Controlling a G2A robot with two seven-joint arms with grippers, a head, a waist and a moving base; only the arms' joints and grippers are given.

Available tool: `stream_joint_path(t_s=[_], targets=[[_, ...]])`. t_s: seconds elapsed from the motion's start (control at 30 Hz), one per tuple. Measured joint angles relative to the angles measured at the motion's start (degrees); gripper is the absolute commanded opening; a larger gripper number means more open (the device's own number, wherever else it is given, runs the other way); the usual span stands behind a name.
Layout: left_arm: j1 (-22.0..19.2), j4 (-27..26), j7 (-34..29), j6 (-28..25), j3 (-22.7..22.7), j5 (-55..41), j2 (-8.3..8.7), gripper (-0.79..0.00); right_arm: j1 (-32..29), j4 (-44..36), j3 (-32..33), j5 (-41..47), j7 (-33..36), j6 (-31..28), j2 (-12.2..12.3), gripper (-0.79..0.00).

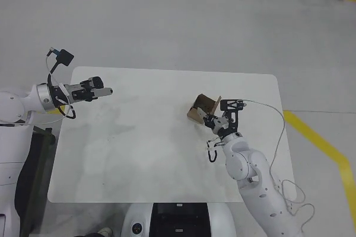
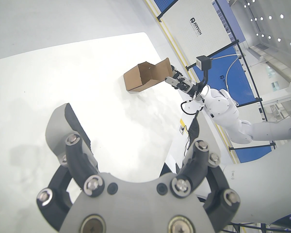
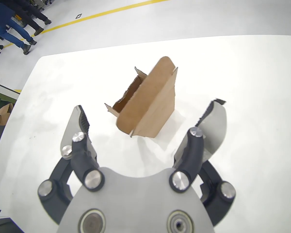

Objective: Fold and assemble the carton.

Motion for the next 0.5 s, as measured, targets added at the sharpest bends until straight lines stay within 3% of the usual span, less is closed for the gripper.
stream_joint_path(t_s=[0.07, 0.3, 0.5], targets=[[0.0, 0.0, 0.0, 0.0, 0.0, 0.0, 0.00, 0.000, 0.1, 0.1, 0.0, 0.9, -0.3, 0.5, -0.1, -0.480], [0.0, 0.0, 0.0, 0.0, 0.0, 0.0, 0.00, 0.000, -1.8, -0.4, 1.4, 3.3, 0.1, 0.5, 0.0, -0.471], [0.0, 0.0, 0.0, 0.0, 0.0, 0.0, 0.00, 0.000, -2.8, -0.1, 2.7, 3.8, 0.5, 0.5, 0.1, -0.566]])
